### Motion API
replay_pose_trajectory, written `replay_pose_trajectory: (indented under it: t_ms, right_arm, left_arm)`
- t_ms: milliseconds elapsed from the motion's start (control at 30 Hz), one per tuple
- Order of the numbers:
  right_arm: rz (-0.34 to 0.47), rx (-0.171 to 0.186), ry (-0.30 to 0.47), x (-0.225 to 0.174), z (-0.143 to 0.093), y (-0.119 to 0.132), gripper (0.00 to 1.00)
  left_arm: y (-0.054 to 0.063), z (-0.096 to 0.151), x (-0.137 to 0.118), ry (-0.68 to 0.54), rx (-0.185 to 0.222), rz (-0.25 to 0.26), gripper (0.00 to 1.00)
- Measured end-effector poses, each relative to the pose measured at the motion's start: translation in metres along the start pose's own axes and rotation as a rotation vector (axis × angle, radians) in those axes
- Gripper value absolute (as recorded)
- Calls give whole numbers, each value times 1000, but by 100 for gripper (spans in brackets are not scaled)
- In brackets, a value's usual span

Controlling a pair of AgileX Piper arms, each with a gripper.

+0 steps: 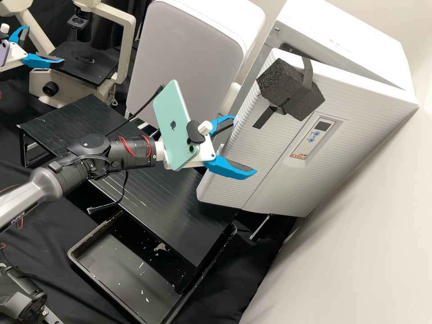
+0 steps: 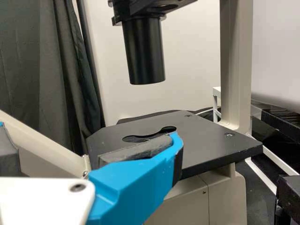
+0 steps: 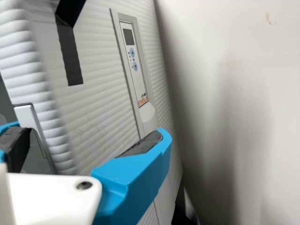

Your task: Open the incubator door

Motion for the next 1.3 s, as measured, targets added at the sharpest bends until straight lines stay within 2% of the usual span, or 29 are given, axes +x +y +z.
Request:
replay_pose_trajectory:
  t_ms: [233, 800, 833, 933, 1000, 1133, 1300]
  right_arm:
    - [1, 1, 2, 0, -1, 0, 100]
    - [-27, 36, 41, -5, -15, -3, 100]
    - [-7, 29, 71, -5, -19, 0, 100]
    - [118, -86, 210, -9, -41, 19, 100]
    - [185, -119, 260, -14, -49, 30, 100]
    - [241, -131, 276, -16, -51, 38, 100]
    - [242, -128, 275, -16, -51, 38, 100]
  left_arm:
    - [0, 0, 0, 0, 0, 0, 100]
    - [0, 0, 0, 0, 0, 0, 100]
    - [0, 0, 0, 0, 0, 0, 100]
    - [0, 0, 0, 0, 0, 0, 100]
    - [0, 0, 0, 0, 0, 0, 100]
    - [0, 0, 0, 0, 0, 0, 100]
    - [0, 0, 0, 0, 0, 0, 100]
